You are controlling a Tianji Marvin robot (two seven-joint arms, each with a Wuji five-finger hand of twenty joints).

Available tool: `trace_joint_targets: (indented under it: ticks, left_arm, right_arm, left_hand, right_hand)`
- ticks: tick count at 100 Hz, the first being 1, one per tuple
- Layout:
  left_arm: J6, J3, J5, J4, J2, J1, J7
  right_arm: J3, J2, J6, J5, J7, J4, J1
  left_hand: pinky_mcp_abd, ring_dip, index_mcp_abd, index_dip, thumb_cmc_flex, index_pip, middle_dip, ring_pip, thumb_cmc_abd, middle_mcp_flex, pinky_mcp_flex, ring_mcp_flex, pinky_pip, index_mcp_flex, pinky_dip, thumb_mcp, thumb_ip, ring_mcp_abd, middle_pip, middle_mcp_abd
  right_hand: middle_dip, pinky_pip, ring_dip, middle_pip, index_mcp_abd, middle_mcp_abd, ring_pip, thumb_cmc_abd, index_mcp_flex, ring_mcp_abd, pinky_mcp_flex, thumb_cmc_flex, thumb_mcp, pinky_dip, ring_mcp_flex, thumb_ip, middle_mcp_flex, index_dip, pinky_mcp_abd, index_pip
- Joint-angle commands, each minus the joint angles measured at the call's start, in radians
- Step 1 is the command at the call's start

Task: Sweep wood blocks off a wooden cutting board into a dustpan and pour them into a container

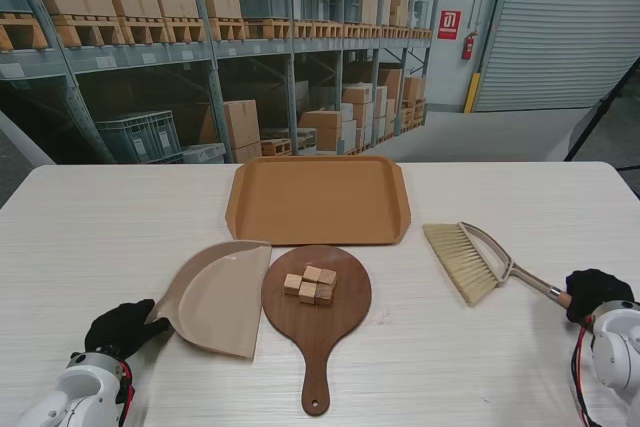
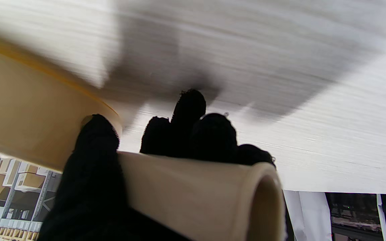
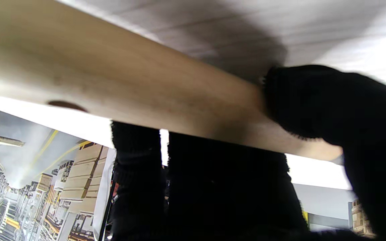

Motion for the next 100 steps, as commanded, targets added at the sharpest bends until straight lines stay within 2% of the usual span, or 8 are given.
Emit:
trace_joint_targets:
  ticks: [1, 8, 22, 32, 39, 55, 64, 100]
  left_arm:
    - [0.001, 0.008, -0.002, 0.025, -0.007, 0.02, -0.033]
    - [0.0, 0.007, -0.002, 0.025, -0.007, 0.021, -0.031]
    - [0.0, 0.006, -0.002, 0.026, -0.007, 0.021, -0.029]
    - [-0.001, 0.006, -0.002, 0.025, -0.007, 0.022, -0.028]
    - [-0.001, 0.005, -0.002, 0.025, -0.007, 0.023, -0.028]
    - [-0.001, 0.003, -0.004, 0.024, -0.008, 0.024, -0.026]
    - [-0.001, 0.002, -0.006, 0.024, -0.008, 0.025, -0.026]
    - [-0.004, 0.0, -0.009, 0.024, -0.009, 0.024, -0.023]
  right_arm:
    - [-0.023, -0.028, 0.001, 0.007, 0.035, 0.026, -0.035]
    - [-0.022, -0.031, 0.007, 0.014, 0.039, 0.013, -0.038]
    - [-0.015, -0.035, 0.03, 0.018, 0.067, -0.036, -0.054]
    - [-0.008, -0.038, 0.045, 0.015, 0.088, -0.077, -0.068]
    - [-0.002, -0.041, 0.059, 0.013, 0.097, -0.107, -0.078]
    - [0.01, -0.053, 0.117, 0.031, 0.102, -0.176, -0.099]
    - [0.016, -0.06, 0.145, 0.048, 0.092, -0.208, -0.108]
    - [0.031, -0.097, 0.225, 0.152, -0.006, -0.298, -0.135]
  left_hand:
    - [-0.06, -0.004, 0.027, -0.013, 0.128, 0.038, -0.039, 0.041, 0.157, 0.083, -0.004, 0.12, 0.033, 0.084, -0.011, 0.097, 0.006, -0.202, 0.987, -0.315]
    - [-0.06, -0.004, 0.027, -0.013, 0.128, 0.038, -0.039, 0.041, 0.157, 0.083, -0.004, 0.12, 0.033, 0.084, -0.011, 0.097, 0.006, -0.202, 0.987, -0.315]
    - [-0.056, -0.004, 0.027, -0.013, 0.128, 0.038, -0.039, 0.04, 0.157, 0.083, 0.005, 0.121, 0.032, 0.084, -0.013, 0.097, 0.006, -0.204, 0.987, -0.315]
    - [-0.058, -0.005, 0.024, -0.014, 0.128, 0.038, -0.041, 0.039, 0.157, 0.086, 0.003, 0.122, 0.03, 0.087, -0.015, 0.097, 0.006, -0.203, 0.983, -0.316]
    - [-0.058, -0.005, 0.023, -0.015, 0.128, 0.037, -0.042, 0.039, 0.157, 0.087, 0.001, 0.123, 0.029, 0.088, -0.016, 0.098, 0.006, -0.202, 0.982, -0.316]
    - [-0.06, -0.004, 0.023, -0.015, 0.128, 0.036, -0.042, 0.039, 0.156, 0.087, 0.001, 0.123, 0.03, 0.088, -0.017, 0.097, 0.006, -0.202, 0.982, -0.316]
    - [-0.057, -0.004, 0.023, -0.015, 0.127, 0.036, -0.042, 0.039, 0.157, 0.087, 0.005, 0.123, 0.033, 0.088, -0.016, 0.097, 0.006, -0.202, 0.982, -0.316]
    - [-0.059, -0.004, 0.023, -0.016, 0.127, 0.035, -0.042, 0.039, 0.157, 0.087, -0.002, 0.122, 0.032, 0.088, -0.017, 0.097, 0.006, -0.2, 0.982, -0.316]
  right_hand:
    - [0.065, 0.079, 0.068, 0.299, -0.335, -0.181, 0.245, 0.253, 0.289, -0.067, 0.032, 0.341, 0.218, -0.034, 0.116, -0.031, 0.197, 0.127, 0.061, 0.235]
    - [0.08, 0.126, 0.067, 0.323, -0.345, -0.184, 0.304, 0.299, 0.326, -0.081, 0.045, 0.387, 0.219, -0.067, 0.119, -0.01, 0.221, 0.176, 0.075, 0.242]
    - [0.099, 0.178, 0.076, 0.346, -0.355, -0.185, 0.373, 0.303, 0.352, -0.083, 0.071, 0.415, 0.219, -0.075, 0.118, 0.003, 0.234, 0.196, 0.079, 0.239]
    - [0.1, 0.239, 0.075, 0.361, -0.358, -0.183, 0.46, 0.299, 0.362, -0.083, 0.108, 0.391, 0.219, -0.082, 0.116, 0.065, 0.235, 0.21, 0.07, 0.221]
    - [0.092, 0.281, 0.091, 0.378, -0.353, -0.175, 0.537, 0.252, 0.371, -0.094, 0.145, 0.389, 0.219, -0.077, 0.11, 0.112, 0.235, 0.21, 0.057, 0.21]
    - [0.078, 0.344, 0.12, 0.403, -0.332, -0.143, 0.647, 0.192, 0.383, -0.114, 0.208, 0.389, 0.219, -0.064, 0.108, 0.167, 0.236, 0.205, 0.036, 0.192]
    - [0.073, 0.354, 0.12, 0.406, -0.323, -0.132, 0.663, 0.185, 0.385, -0.112, 0.215, 0.389, 0.219, -0.064, 0.105, 0.175, 0.235, 0.202, 0.034, 0.186]
    - [0.069, 0.347, 0.1, 0.403, -0.295, -0.113, 0.651, 0.23, 0.389, -0.082, 0.195, 0.404, 0.219, -0.083, 0.105, 0.153, 0.235, 0.208, 0.073, 0.191]
